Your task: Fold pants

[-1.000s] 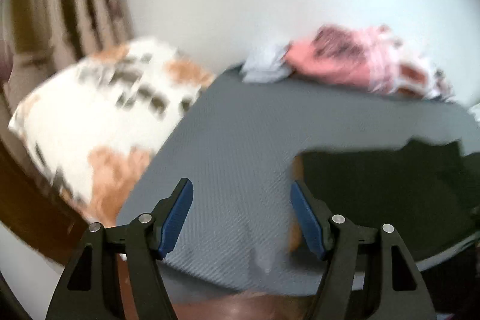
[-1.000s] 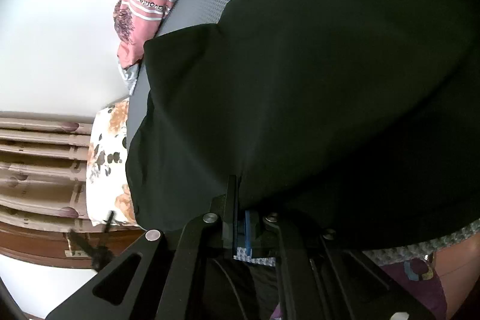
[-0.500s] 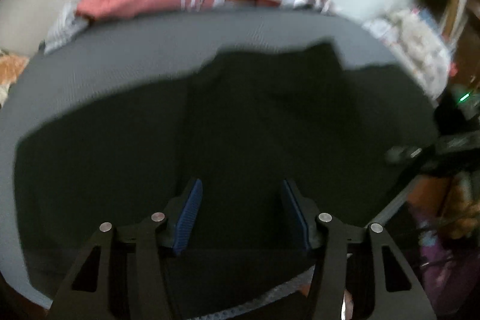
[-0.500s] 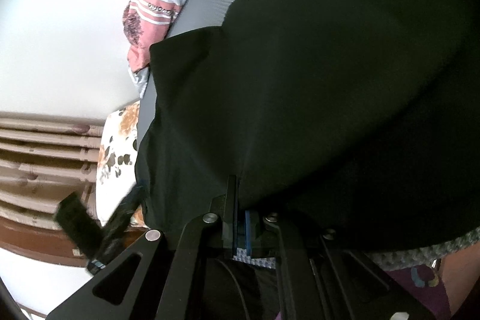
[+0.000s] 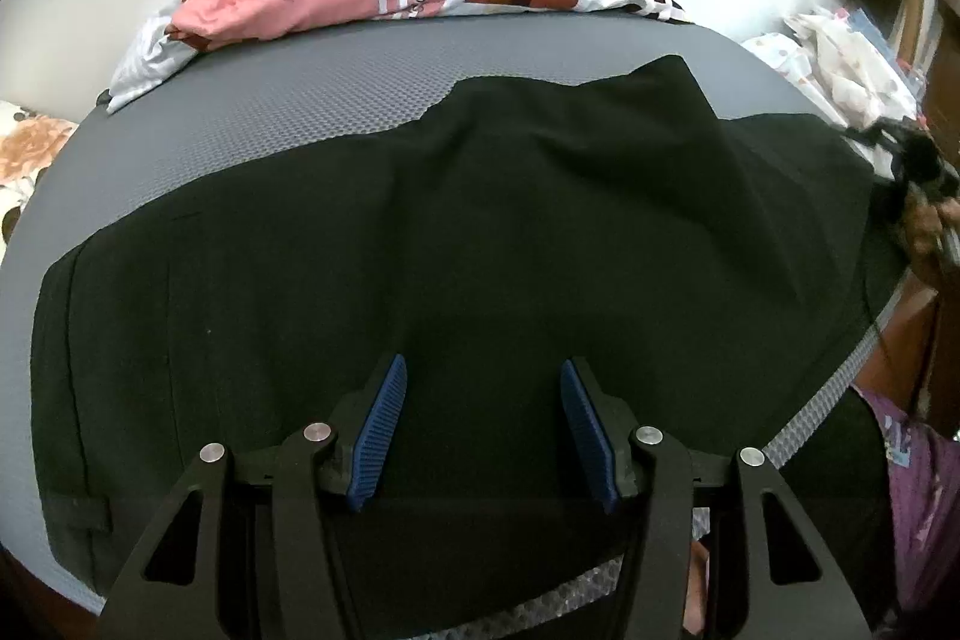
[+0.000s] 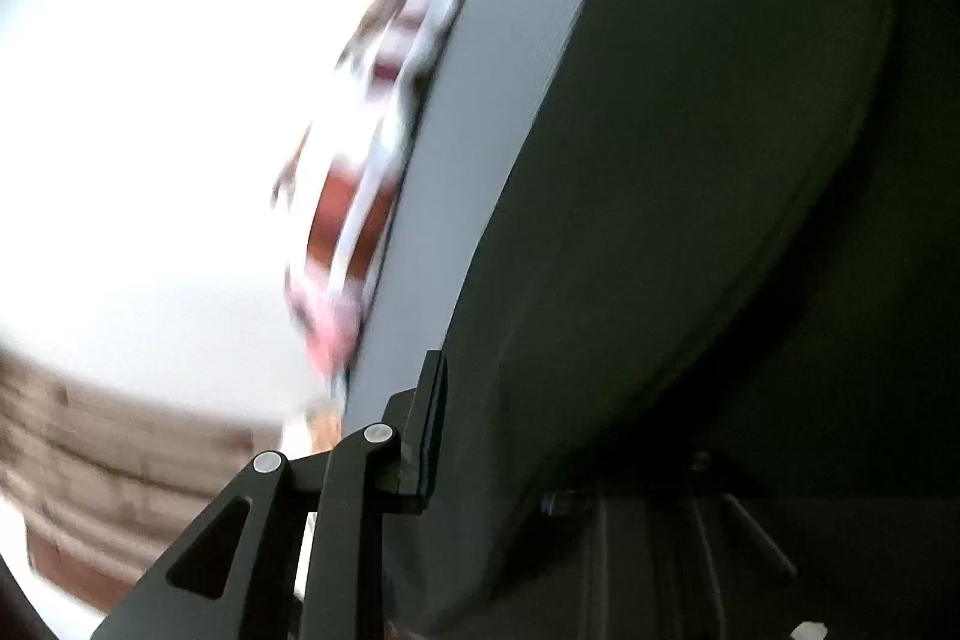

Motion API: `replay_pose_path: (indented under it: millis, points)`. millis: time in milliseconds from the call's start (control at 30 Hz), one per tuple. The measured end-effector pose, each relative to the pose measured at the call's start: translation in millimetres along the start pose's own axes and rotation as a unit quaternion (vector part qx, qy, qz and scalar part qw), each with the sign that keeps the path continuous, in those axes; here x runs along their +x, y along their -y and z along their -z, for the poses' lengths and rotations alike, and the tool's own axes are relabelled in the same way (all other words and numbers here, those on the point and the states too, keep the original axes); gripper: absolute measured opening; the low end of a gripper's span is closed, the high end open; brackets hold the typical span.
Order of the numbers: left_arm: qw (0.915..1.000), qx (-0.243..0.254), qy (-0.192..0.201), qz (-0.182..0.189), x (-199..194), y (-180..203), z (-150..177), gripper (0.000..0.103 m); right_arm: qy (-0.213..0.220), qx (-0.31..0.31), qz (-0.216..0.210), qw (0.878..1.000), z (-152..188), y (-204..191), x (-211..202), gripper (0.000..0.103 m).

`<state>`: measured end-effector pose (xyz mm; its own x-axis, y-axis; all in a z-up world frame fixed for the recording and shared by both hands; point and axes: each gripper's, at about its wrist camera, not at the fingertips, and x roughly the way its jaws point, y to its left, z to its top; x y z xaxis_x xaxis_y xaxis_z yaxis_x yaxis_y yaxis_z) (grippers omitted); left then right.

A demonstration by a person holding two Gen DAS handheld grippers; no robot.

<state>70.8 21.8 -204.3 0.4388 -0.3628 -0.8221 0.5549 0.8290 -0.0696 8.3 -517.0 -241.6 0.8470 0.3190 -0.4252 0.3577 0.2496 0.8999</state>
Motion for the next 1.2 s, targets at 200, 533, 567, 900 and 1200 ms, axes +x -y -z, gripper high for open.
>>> replay_pose_path:
  millis: [200,533,567,900,1200]
  points:
    - [1.0,-0.006,-0.003,-0.006,1.3,0.2,-2.1,0.055,0.054,-0.003,0.059,0.997,-51.4,13.6,-19.2,0.004]
    - [0.9999,-0.002,-0.01,0.01,2.0,-3.2,-5.6,0.055,0.083,-0.03,0.086,0.992,-22.3,19.7,-124.0,0.003]
    - [0.9999,0.004,-0.01,0.012,1.9,-3.4,-5.5,0.055,0.081,-0.025,0.09,0.992,-20.1,23.3,-125.6,0.003]
    - [0.9992,0.026,-0.014,0.027,1.8,-6.8,-6.4,0.055,0.068,0.015,0.066,0.995,-14.3,59.9,-150.7,0.0]
    - [0.9992,0.031,-0.012,0.024,2.5,-7.0,-6.7,0.056,0.059,0.028,0.039,0.997,-20.4,76.7,-176.2,0.007]
